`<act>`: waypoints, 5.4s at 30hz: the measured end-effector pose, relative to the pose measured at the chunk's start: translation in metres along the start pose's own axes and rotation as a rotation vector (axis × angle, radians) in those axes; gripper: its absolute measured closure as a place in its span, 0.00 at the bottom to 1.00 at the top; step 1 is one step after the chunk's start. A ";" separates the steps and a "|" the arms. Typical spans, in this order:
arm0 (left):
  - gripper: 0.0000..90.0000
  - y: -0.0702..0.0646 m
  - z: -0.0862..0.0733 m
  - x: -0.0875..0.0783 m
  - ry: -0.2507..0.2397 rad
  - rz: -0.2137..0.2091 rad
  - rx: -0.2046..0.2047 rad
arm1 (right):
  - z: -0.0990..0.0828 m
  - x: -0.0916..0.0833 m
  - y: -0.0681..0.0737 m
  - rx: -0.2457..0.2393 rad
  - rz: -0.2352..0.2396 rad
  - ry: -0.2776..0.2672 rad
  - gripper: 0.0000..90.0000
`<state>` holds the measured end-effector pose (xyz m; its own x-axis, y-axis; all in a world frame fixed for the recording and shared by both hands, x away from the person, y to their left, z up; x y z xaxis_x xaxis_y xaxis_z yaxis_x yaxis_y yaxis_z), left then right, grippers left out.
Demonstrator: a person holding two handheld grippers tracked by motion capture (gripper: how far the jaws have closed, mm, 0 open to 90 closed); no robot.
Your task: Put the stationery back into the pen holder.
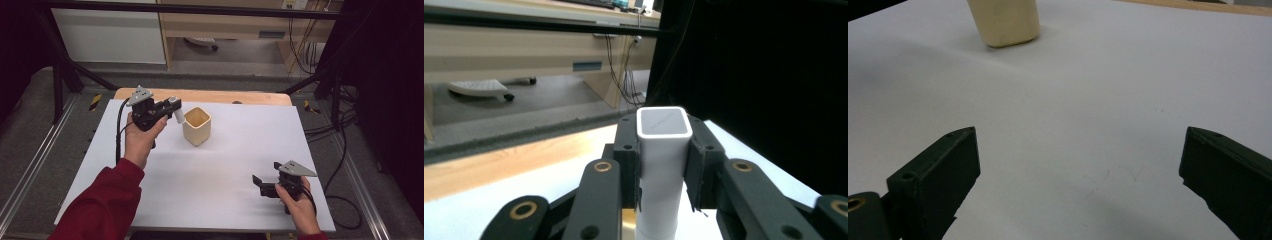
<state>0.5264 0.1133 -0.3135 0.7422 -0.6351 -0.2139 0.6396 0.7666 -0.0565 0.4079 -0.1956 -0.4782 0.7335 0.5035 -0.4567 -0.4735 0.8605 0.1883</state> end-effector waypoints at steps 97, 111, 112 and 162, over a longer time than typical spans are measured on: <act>0.79 -0.005 -0.050 0.079 0.116 0.041 0.104 | 0.000 -0.001 0.001 0.024 0.011 0.000 0.03; 0.78 -0.012 -0.064 0.087 0.149 0.025 0.085 | -0.001 -0.001 0.002 0.026 0.015 0.003 0.03; 0.78 -0.012 -0.064 0.088 0.146 0.020 0.084 | -0.001 -0.001 0.002 0.024 0.016 0.004 0.03; 0.07 -0.001 -0.163 -0.118 0.150 0.169 0.018 | -0.005 -0.002 -0.008 0.007 -0.060 0.035 0.03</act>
<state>0.4051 0.2030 -0.4473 0.8018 -0.4757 -0.3617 0.5134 0.8581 0.0093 0.4076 -0.2037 -0.4836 0.7427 0.4485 -0.4973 -0.4258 0.8894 0.1662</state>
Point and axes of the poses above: each handheld gripper's, and its own axes: x roughly forward along the jaws, z roughly out of its top, y roughly to its left, the point moved 9 cm from there along x, roughly forward along the jaws, and after that the axes turned 6 degrees about x, right-handed, at the moved point
